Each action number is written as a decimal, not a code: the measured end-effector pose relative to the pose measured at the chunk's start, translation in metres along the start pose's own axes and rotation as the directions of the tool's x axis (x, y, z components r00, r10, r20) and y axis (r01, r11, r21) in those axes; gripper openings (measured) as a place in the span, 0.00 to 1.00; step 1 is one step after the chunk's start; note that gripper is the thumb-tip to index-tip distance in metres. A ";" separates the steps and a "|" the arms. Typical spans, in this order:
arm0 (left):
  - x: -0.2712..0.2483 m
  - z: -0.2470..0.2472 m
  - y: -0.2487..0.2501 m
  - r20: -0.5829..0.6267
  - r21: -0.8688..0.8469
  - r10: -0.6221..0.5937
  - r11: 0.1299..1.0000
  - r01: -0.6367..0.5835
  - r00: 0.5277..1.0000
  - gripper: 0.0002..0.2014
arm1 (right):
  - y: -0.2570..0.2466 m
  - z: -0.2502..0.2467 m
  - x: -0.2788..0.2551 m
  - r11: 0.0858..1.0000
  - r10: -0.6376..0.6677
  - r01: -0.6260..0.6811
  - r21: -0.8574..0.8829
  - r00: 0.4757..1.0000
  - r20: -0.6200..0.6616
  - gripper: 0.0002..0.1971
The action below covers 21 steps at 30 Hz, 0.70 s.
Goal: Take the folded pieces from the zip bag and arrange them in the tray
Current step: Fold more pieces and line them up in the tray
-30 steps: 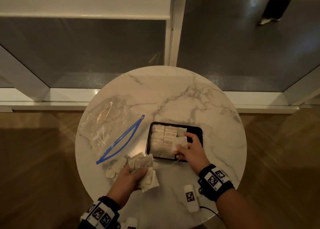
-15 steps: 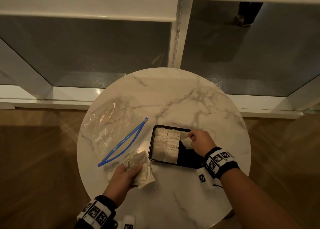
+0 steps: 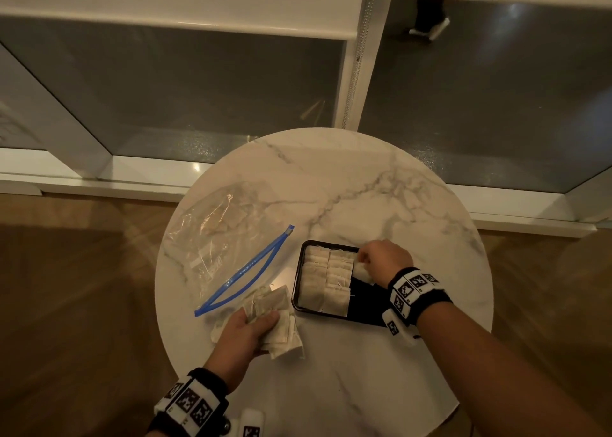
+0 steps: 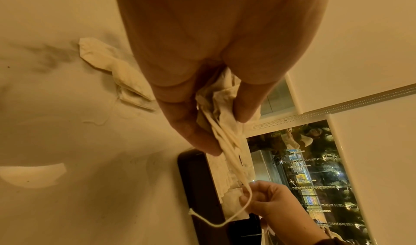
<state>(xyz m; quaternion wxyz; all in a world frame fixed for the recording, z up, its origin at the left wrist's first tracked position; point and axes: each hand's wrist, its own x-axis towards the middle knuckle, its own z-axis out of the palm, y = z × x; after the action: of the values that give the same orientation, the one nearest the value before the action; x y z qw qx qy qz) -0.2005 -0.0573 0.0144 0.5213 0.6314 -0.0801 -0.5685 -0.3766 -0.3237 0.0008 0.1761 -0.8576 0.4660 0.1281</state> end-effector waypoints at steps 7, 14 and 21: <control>0.000 0.003 0.000 0.002 -0.007 -0.004 1.000 0.004 1.000 0.13 | -0.002 0.008 -0.004 0.999 -0.036 0.034 -0.013 0.987 -0.158 0.10; -0.002 0.007 0.001 0.005 -0.006 0.001 1.000 -0.001 1.000 0.12 | -0.005 0.005 -0.012 0.994 -0.062 0.087 0.060 0.943 -0.328 0.10; -0.004 0.007 -0.003 -0.001 -0.005 -0.010 1.000 0.010 1.000 0.13 | 0.001 0.015 -0.036 0.807 0.332 -0.016 0.591 0.839 -0.431 0.10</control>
<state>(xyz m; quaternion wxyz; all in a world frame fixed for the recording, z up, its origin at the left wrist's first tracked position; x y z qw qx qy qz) -0.2093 -0.0570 0.0164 0.5202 0.6308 -0.0752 -0.5707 -0.3977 -0.2912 0.0010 0.2778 -0.7199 0.5917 -0.2332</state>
